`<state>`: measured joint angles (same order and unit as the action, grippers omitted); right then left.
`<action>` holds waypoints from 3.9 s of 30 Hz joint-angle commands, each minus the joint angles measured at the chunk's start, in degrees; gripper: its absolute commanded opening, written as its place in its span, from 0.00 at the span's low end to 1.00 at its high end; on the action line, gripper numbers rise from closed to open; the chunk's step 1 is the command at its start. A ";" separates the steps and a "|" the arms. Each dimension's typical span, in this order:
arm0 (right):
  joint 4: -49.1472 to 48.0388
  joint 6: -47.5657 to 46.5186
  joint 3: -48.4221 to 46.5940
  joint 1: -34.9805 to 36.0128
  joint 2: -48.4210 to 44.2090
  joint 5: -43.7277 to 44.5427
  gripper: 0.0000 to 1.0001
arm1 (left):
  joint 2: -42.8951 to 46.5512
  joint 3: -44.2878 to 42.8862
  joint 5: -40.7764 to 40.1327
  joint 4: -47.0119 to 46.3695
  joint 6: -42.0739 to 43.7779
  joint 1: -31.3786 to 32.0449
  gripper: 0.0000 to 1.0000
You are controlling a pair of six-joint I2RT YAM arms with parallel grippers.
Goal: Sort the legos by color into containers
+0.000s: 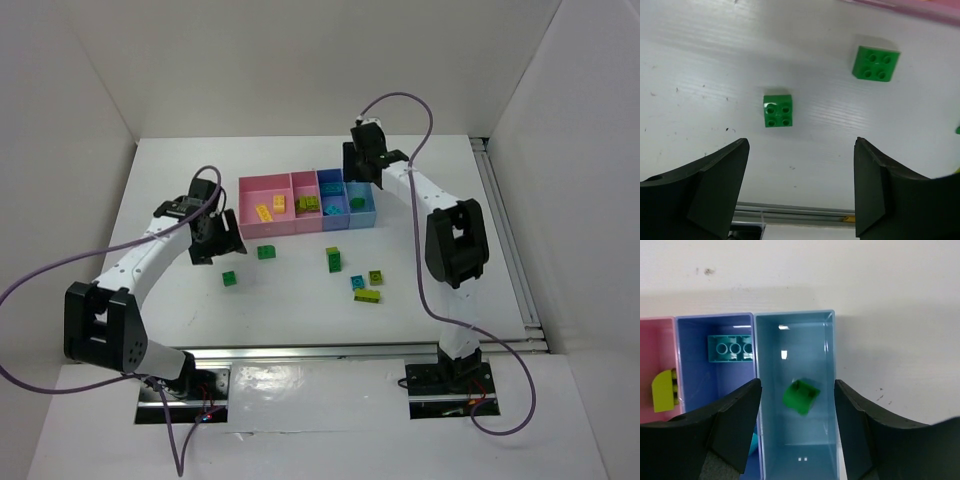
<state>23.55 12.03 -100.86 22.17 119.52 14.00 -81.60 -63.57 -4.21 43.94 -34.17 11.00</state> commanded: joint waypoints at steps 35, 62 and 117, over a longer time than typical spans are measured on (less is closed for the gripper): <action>-5.36 3.96 24.48 3.31 -26.36 -2.22 0.62 | -8.67 5.49 -5.55 -5.37 -9.42 0.33 0.17; -3.25 5.54 31.25 3.31 -33.47 -0.46 0.62 | -24.22 -30.03 4.82 -2.28 -0.37 10.35 0.06; 24.08 6.42 -9.79 -4.33 9.22 -7.40 0.63 | -33.45 -51.03 23.54 8.53 20.20 10.18 0.06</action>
<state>41.25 20.64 -107.31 17.37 126.58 5.56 -113.95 -111.68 17.85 50.76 -15.16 21.82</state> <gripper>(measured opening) 0.640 0.195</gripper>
